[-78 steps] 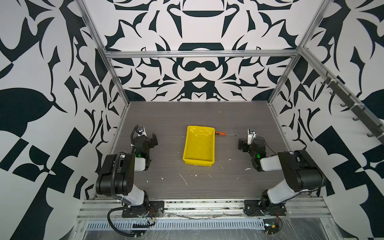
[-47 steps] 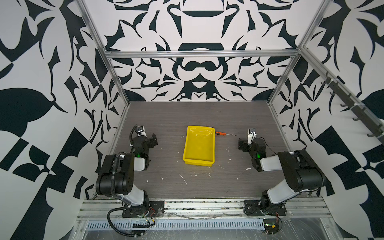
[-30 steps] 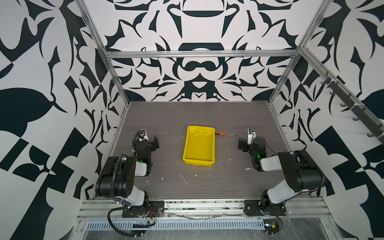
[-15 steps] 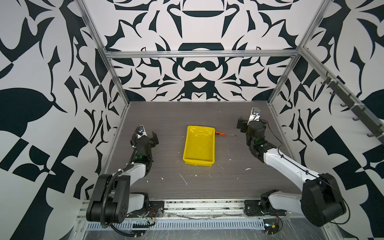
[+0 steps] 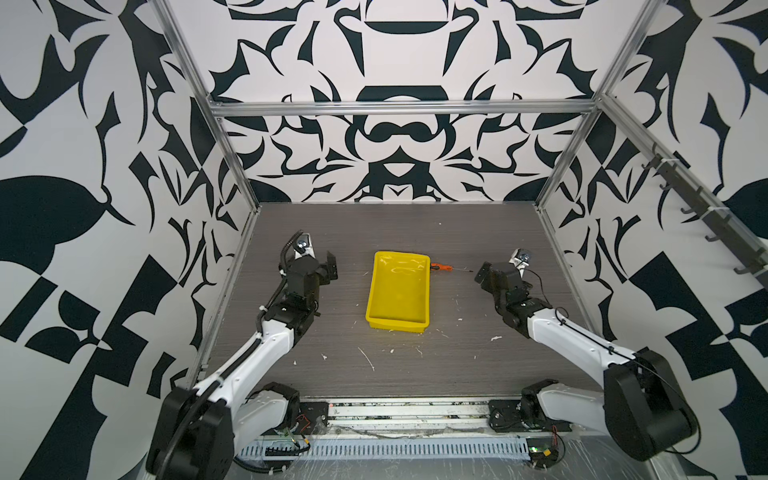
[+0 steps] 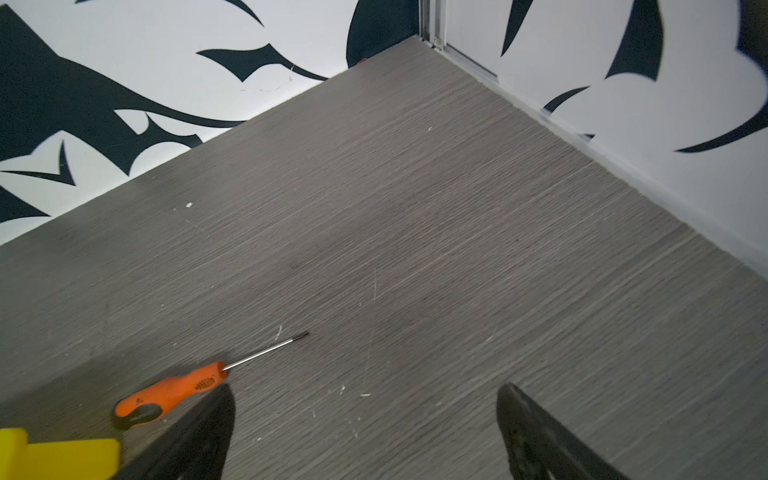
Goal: Put the screwdriver in the bin
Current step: 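Move the right gripper toward the orange screwdriver handle while the left arm shifts slightly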
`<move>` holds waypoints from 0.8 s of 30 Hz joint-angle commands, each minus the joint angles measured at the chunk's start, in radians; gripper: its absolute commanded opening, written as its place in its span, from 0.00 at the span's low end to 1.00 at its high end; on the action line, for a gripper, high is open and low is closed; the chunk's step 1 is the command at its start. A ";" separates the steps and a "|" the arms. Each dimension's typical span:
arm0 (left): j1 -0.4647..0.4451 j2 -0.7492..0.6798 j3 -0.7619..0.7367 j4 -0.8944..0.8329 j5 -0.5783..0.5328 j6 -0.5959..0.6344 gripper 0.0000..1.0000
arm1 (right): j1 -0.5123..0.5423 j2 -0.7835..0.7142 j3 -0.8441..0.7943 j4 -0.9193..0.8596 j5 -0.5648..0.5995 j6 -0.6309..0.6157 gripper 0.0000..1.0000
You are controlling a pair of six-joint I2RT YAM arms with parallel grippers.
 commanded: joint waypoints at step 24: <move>0.006 -0.451 -0.297 -0.483 0.012 -0.524 1.00 | -0.053 0.379 0.309 -0.096 -0.518 0.021 0.90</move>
